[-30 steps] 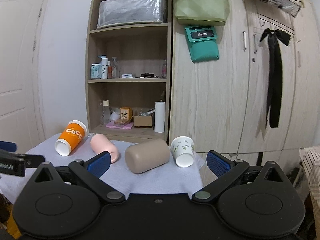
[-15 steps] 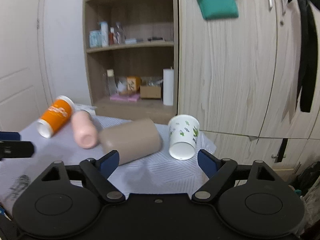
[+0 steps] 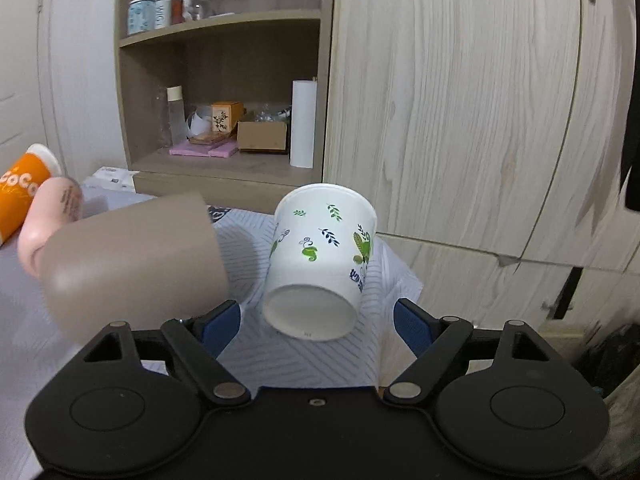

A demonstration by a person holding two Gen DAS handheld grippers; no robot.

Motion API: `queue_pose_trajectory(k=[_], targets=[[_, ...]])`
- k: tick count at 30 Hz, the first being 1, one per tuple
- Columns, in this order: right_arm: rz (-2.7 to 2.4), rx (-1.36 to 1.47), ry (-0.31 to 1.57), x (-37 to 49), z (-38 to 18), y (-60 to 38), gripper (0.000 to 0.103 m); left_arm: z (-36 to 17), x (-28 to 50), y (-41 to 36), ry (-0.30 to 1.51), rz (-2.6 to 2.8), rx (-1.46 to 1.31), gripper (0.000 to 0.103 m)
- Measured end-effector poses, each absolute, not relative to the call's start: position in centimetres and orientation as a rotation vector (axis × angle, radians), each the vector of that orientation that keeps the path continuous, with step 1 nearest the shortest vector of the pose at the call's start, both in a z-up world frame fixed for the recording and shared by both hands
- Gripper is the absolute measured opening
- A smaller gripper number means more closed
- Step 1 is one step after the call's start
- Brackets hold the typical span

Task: Flip cup upright
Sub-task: 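Move the right gripper to the lying white leaf-print cup and grasp its rim, then lift the white cup with the right gripper and rotate it upright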

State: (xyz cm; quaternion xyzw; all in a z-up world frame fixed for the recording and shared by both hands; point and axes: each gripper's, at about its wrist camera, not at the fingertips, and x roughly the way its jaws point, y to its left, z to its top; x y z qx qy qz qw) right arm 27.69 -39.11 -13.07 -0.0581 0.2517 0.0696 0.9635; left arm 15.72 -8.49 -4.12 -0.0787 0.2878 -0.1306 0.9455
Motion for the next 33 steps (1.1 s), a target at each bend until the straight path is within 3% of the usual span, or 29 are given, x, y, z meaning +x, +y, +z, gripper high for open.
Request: queue_pose_trajectory(k=[3,6,33], targets=[[0.131,-0.092,0.512,28.4,-13.1,-39.5,0.084,-4.2,15.7,-8.2,0.590,-0.267,-0.164,0.103],[0.144,-0.061,0.522,28.5,-13.1,-39.9,0.061,-4.3,15.6,-8.1,0.596,-0.270,-0.165,0.103],[0.084,0.068,0.599,15.2,-12.0,-36.8,0.062,-4.3,11.6,-7.0,0.642,-0.309,-0.201,0.103]])
